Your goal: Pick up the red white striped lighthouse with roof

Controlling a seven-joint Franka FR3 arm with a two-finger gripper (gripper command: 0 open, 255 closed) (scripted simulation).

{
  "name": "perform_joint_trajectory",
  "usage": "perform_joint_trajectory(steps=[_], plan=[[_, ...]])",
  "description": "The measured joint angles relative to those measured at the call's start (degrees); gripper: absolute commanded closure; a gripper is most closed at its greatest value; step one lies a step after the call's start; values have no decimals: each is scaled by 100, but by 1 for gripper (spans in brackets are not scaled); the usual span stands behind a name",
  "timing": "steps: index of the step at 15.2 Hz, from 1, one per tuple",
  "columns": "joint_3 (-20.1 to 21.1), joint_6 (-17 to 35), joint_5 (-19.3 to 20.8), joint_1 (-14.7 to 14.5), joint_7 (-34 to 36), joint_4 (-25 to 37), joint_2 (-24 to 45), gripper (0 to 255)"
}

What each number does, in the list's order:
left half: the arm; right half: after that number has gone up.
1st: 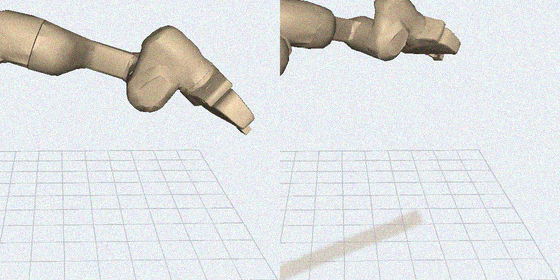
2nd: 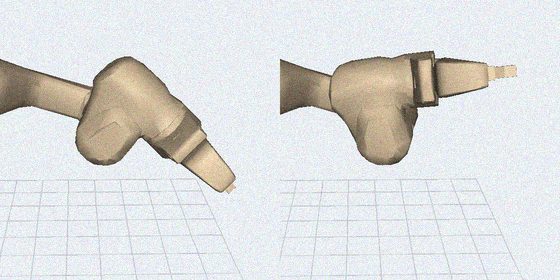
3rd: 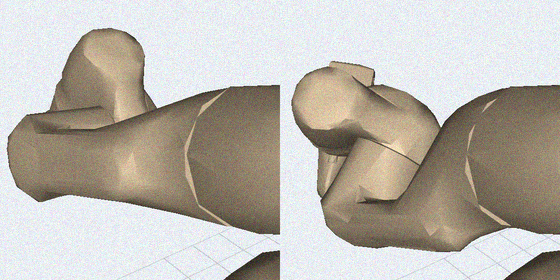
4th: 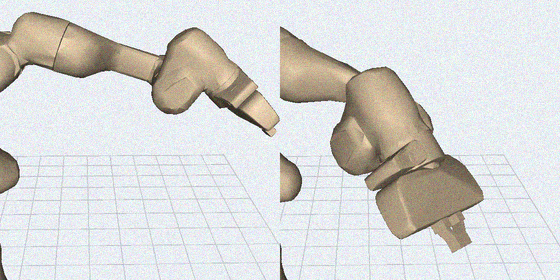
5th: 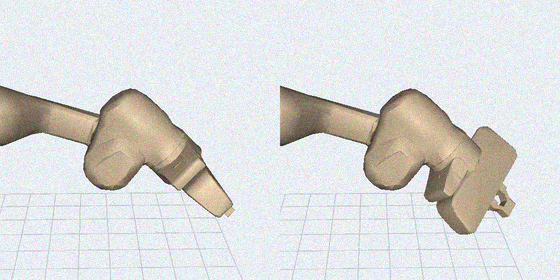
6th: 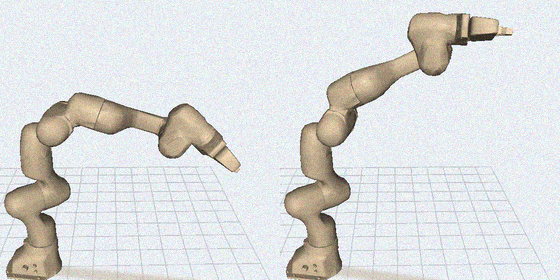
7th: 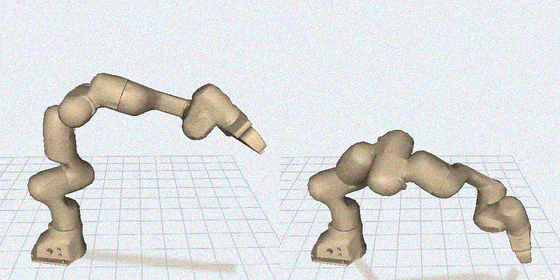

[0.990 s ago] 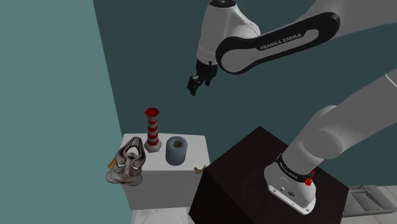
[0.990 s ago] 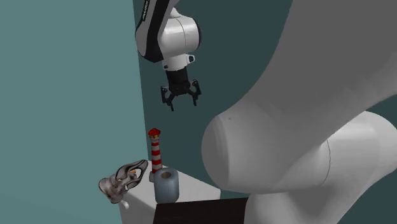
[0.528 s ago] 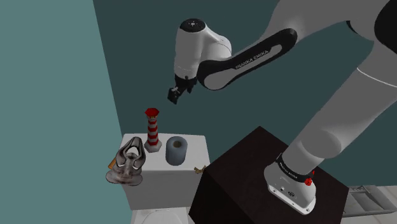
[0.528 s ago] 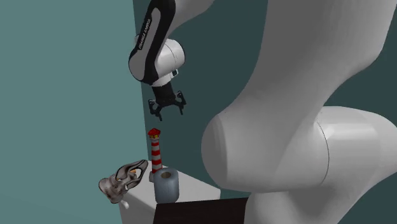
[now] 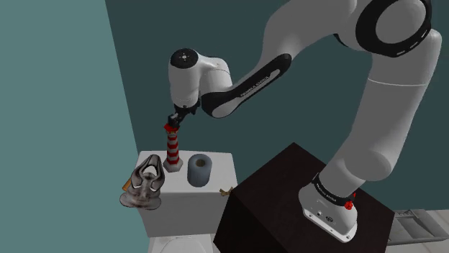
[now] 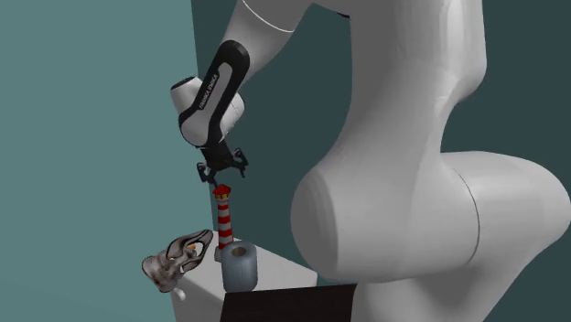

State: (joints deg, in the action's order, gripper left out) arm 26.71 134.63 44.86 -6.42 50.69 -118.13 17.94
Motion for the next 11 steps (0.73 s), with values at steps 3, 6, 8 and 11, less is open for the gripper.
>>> perform_joint_trajectory(steps=[3,6,8,11], plan=[[-144,-156,501,-343,328,592,649,0],[-239,-119,733,-474,521,743,924,0],[-289,-72,839,-522,620,782,1049,0],[-378,33,1007,-574,770,809,1232,0]])
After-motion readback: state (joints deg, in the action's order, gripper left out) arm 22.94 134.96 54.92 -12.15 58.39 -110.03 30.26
